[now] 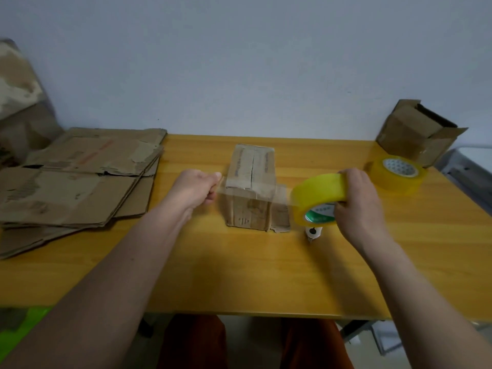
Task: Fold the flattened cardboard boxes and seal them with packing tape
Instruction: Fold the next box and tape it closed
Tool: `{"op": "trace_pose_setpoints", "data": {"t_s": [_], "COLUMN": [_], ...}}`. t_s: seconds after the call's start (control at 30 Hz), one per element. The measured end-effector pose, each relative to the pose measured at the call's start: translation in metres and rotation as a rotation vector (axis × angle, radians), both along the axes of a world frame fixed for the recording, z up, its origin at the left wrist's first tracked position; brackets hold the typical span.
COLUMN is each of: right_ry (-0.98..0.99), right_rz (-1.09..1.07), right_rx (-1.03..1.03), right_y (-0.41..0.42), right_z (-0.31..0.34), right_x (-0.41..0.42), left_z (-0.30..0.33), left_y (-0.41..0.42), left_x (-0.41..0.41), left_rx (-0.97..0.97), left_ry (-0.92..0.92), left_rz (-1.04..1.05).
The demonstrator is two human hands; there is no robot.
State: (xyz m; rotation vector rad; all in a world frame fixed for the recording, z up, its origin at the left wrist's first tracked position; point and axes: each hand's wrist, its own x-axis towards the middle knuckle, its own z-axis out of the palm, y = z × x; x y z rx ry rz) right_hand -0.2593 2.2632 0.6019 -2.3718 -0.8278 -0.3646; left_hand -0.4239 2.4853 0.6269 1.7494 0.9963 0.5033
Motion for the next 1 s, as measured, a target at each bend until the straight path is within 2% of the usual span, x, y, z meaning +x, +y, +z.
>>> {"op": "trace_pose_setpoints", "data": {"t_s": [0.23,0.4,0.53,0.63,0.67,0.73,0.8,0.83,0.9,1.0], "right_ry": [-0.008,0.016,0.032,0.039,0.044,0.057,0.069,0.072,0.069,0.061], "right_rz": [0.017,0.042,0.05,0.045,0.042,0.037,0.045,0.051,0.06,0.095], "right_rx": [-0.124,-0.156,-0.145,-0.133,-0.133,-0.141,-0.148,-0.148,-0.151,-0.153], "right_y": [0.018,0.03,0.037,0.039,0.04,0.04,0.042,0.043,0.045,0.049], "right_z": [-0.013,-0.018,-0.018,-0.016,-0.016,-0.015,-0.014,-0.013,-0.013,-0.013], "right_x": [-0.001,-0.007,-0.01,-0.009,-0.009,-0.009,-0.009,-0.01,-0.013,-0.021], "left_z": [-0.032,-0.044,-0.047,-0.043,-0.04,-0.036,-0.032,-0.029,-0.025,-0.013], "left_y": [0.004,-0.005,-0.004,-0.001,-0.001,-0.003,-0.009,-0.013,-0.023,-0.034], "left_x": [0.004,0.012,0.012,0.014,0.014,0.012,0.011,0.01,0.011,0.02], "left_rx": [-0.088,-0.035,0.24,0.438,0.471,0.536,0.666,0.741,0.856,0.827], "left_ry": [0.068,0.13,0.348,0.496,0.473,0.284,0.066,0.042,0.148,0.415], "left_rz": [-0.025,-0.088,-0.172,-0.094,-0.02,0.127,0.104,0.043,-0.06,-0.114]}}
